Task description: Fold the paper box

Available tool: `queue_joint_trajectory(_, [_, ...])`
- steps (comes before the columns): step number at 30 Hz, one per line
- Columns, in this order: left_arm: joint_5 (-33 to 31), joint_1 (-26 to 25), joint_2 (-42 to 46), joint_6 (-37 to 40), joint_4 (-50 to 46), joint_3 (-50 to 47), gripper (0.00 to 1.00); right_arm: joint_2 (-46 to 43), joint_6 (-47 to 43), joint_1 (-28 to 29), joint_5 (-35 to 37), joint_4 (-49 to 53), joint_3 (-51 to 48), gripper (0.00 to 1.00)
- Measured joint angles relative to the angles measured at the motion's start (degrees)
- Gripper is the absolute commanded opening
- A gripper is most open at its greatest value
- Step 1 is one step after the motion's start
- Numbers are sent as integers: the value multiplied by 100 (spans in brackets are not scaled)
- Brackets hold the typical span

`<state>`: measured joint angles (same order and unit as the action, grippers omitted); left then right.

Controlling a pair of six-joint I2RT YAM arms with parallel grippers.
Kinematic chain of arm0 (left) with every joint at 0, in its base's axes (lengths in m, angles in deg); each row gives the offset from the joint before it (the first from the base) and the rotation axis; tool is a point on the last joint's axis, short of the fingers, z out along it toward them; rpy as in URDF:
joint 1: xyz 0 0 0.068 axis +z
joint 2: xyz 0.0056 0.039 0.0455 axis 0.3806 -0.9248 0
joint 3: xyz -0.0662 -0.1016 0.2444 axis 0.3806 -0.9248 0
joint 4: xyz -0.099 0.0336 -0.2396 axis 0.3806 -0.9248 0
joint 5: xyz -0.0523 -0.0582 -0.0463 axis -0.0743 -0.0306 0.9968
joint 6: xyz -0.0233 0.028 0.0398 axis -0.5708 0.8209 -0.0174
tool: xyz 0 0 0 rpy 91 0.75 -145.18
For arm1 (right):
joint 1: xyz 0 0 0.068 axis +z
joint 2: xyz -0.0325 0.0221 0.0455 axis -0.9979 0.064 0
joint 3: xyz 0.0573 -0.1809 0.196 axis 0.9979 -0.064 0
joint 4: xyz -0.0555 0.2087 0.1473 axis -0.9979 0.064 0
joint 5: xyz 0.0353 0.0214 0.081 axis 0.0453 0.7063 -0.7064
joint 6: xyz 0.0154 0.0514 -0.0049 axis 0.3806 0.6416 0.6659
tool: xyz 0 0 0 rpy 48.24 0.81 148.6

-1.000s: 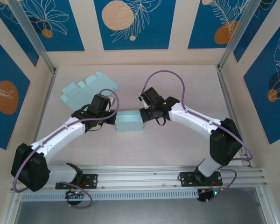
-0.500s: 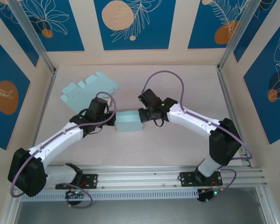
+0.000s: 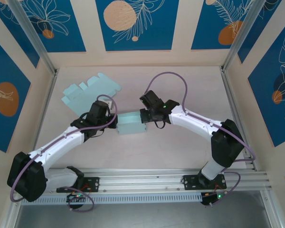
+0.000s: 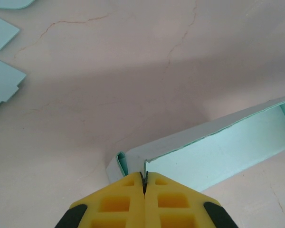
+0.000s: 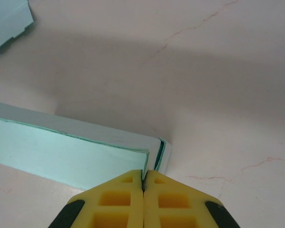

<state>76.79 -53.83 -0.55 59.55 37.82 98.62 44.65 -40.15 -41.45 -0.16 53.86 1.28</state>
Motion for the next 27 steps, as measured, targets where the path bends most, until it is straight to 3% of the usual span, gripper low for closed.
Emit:
queue_joint_trajectory(14, [-61,0,-2,0,243,-175,0,2,-2,129,354,-262,-175,3])
queue_joint_trajectory(27, [68,-7,232,-245,732,-973,0,-105,-2,542,723,-879,-946,0])
